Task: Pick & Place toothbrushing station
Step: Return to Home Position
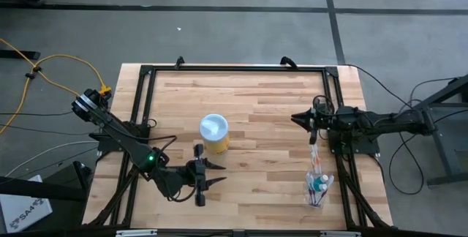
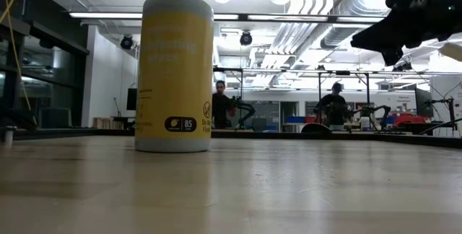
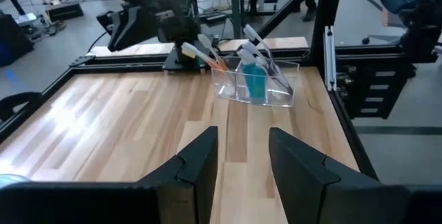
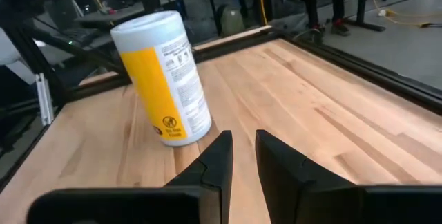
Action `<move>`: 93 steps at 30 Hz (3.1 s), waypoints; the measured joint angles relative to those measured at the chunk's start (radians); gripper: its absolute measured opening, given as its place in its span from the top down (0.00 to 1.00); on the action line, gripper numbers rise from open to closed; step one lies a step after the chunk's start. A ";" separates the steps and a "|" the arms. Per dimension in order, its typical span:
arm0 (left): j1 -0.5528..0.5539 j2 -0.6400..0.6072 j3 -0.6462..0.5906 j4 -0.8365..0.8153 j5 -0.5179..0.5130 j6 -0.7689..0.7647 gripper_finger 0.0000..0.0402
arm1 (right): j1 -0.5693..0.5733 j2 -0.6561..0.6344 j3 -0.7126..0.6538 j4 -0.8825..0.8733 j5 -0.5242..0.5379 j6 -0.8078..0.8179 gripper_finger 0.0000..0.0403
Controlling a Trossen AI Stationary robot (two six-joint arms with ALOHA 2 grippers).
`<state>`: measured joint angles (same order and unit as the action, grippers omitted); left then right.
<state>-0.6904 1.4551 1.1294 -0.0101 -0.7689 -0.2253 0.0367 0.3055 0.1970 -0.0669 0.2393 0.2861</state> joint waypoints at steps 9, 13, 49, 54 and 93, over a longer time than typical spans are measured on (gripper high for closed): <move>0.000 0.000 0.000 0.011 0.000 0.009 0.69 | 0.000 -0.064 -0.072 0.016 -0.015 0.047 0.86; 0.000 0.000 0.000 0.012 0.000 0.009 0.69 | 0.014 -0.117 -0.132 0.111 -0.039 0.034 0.86; 0.000 0.000 0.000 0.043 0.064 -0.011 0.69 | 0.094 -0.254 -0.190 0.081 -0.249 0.055 0.86; 0.000 0.000 0.000 0.043 0.065 -0.016 0.69 | 0.126 -0.254 -0.190 0.080 -0.247 0.119 0.86; 0.129 0.000 -0.189 0.128 0.145 0.028 0.69 | 0.127 -0.243 -0.192 0.082 -0.243 0.136 0.86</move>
<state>-0.5611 1.4551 0.9407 0.1179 -0.6235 -0.1975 0.1638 0.0628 0.0055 0.0155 -0.0032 0.4221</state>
